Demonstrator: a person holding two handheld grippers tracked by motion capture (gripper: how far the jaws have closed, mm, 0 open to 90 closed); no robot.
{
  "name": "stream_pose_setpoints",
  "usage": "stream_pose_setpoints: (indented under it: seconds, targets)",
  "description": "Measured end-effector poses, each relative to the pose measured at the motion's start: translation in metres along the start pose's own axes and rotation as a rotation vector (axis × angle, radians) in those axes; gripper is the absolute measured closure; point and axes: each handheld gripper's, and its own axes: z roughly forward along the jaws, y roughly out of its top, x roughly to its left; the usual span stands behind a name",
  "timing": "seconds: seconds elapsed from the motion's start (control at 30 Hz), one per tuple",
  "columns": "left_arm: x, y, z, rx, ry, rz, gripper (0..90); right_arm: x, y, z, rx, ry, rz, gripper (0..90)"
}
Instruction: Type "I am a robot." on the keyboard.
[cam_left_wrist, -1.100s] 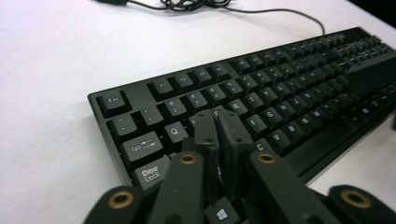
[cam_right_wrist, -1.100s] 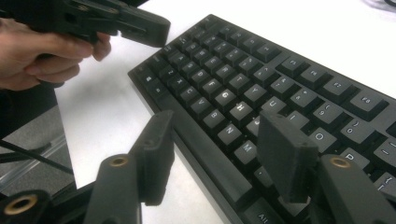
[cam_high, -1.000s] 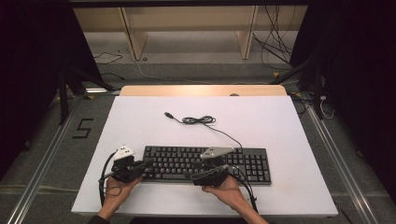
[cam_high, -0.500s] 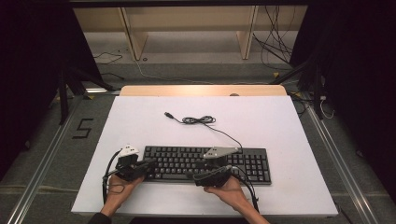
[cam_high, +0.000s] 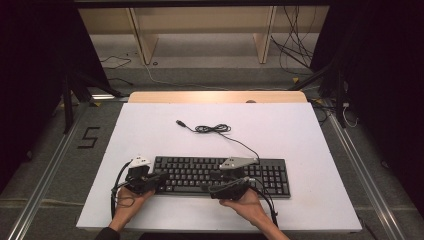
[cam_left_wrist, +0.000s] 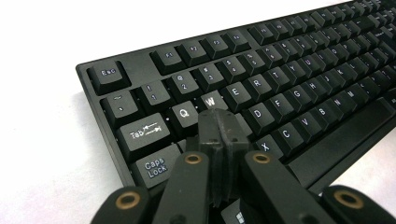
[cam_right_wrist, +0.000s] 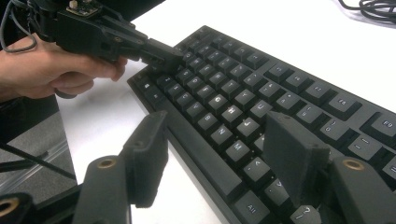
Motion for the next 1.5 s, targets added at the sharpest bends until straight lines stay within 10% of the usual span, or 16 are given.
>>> stream_pose_setpoints:
  seconds: [0.4, 0.93, 1.5]
  targets:
    - [-0.003, 0.003, -0.012, -0.065, -0.019, -0.009, 72.4, -0.003, 0.001, 0.001, -0.004, -0.012, 0.000, 46.0]
    - [-0.011, -0.001, -0.025, -0.139, -0.093, -0.010, 41.6, -0.008, 0.003, 0.004, -0.002, -0.032, -0.011, 76.5]
    - [-0.013, -0.002, -0.033, -0.181, -0.120, -0.011, 30.9, -0.012, 0.005, 0.018, 0.056, -0.046, 0.006, 90.0]
